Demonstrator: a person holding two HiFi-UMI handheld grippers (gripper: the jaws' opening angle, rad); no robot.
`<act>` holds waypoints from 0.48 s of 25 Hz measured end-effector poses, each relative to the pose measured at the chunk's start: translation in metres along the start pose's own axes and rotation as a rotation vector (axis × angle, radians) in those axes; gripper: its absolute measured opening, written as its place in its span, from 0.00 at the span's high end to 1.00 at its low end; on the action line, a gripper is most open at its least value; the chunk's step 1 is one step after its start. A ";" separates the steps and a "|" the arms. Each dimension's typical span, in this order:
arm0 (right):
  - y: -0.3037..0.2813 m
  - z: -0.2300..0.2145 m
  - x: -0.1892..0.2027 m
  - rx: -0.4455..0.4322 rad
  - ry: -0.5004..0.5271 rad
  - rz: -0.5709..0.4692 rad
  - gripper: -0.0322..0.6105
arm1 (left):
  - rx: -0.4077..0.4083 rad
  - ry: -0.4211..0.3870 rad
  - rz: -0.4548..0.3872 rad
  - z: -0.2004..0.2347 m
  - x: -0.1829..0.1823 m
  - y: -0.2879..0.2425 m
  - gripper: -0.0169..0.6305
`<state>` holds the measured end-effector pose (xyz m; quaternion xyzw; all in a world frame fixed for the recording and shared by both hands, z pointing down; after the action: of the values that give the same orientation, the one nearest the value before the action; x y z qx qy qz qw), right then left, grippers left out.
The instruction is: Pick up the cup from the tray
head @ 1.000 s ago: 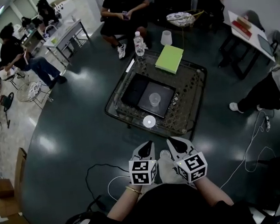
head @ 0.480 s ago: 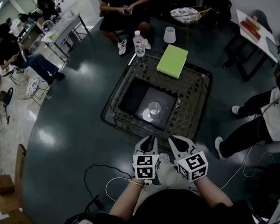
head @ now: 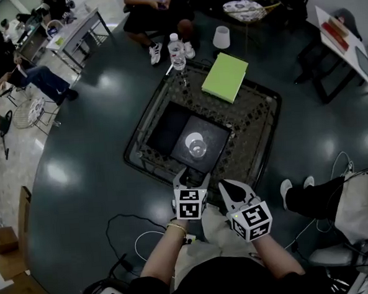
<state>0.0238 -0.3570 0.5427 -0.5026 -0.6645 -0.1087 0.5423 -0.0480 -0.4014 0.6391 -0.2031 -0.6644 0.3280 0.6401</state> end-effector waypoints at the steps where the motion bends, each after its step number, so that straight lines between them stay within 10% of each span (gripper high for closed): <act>1: -0.001 -0.002 0.000 -0.001 -0.005 0.003 0.93 | -0.004 0.002 0.001 0.001 -0.001 -0.008 0.52; 12: -0.008 -0.028 0.009 -0.007 -0.048 0.026 0.93 | -0.073 -0.086 0.120 0.010 -0.005 -0.082 0.47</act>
<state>0.0354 -0.3748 0.5645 -0.5154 -0.6704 -0.0921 0.5258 -0.0445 -0.4642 0.6931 -0.2518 -0.6893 0.3497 0.5823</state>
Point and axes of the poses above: the fingertips, and each gripper's own axes: y backward along the fingers, z to its left, x out of its underside, the point moved 1 cm from there along y, backward along the fingers, and after that the axes turned 13 degrees about -x, right-handed, at the moved point
